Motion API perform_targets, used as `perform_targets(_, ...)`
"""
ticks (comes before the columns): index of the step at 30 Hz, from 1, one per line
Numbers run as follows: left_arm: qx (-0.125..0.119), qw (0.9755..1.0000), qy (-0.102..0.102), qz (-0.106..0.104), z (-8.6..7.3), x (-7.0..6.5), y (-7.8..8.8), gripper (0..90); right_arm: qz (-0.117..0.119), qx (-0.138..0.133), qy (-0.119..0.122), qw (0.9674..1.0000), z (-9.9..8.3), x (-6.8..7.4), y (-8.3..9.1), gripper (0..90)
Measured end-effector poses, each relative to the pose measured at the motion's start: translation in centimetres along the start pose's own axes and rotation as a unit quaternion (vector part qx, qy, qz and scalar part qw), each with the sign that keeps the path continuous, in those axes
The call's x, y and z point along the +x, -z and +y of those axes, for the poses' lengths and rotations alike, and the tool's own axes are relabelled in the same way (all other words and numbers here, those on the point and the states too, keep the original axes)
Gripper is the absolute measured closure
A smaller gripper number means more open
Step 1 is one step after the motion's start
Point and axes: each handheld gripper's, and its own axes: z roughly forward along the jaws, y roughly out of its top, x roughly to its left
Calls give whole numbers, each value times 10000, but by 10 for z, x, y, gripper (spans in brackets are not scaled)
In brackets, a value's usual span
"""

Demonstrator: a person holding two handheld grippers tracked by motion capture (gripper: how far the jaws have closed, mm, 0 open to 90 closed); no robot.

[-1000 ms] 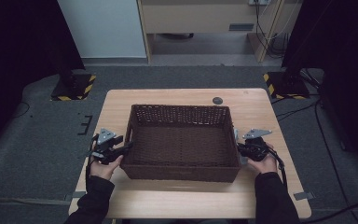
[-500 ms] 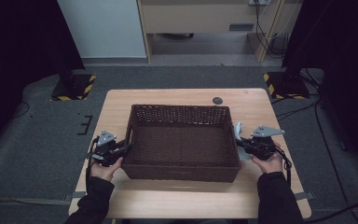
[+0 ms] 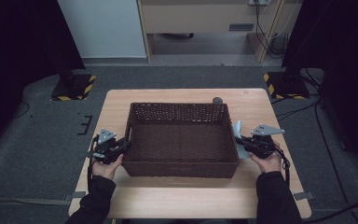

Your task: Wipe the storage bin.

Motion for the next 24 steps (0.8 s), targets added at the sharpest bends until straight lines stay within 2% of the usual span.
perform_targets(2,-8,10000,15,31,1,2,-2,685,43,-361,170,9992,10,5,13,845)
perform_targets(4,-7,10000,7,35,2,3,-3,684,66,-321,316,9990,13,8,13,845)
perform_targets(6,-6,10000,-3,25,3,4,-3,681,105,-197,353,9991,11,9,9,846)
perform_targets(11,-37,9999,-89,58,2,4,-3,641,133,398,337,9986,-2,6,-8,846)
perform_targets(13,-67,9999,-119,71,2,6,-2,576,84,710,334,9969,-10,4,-16,846)
perform_targets(17,-115,9998,-157,-29,2,8,2,478,83,1112,212,9935,-20,1,-29,846)
perform_targets(19,-142,9997,-170,-109,2,8,4,465,88,1011,184,9947,-18,1,-27,846)
perform_targets(21,-143,9995,-231,-182,1,7,7,469,70,796,148,9967,-14,1,-20,846)
perform_targets(24,-39,9990,-367,-238,-1,5,7,518,85,204,122,9997,-1,3,0,846)
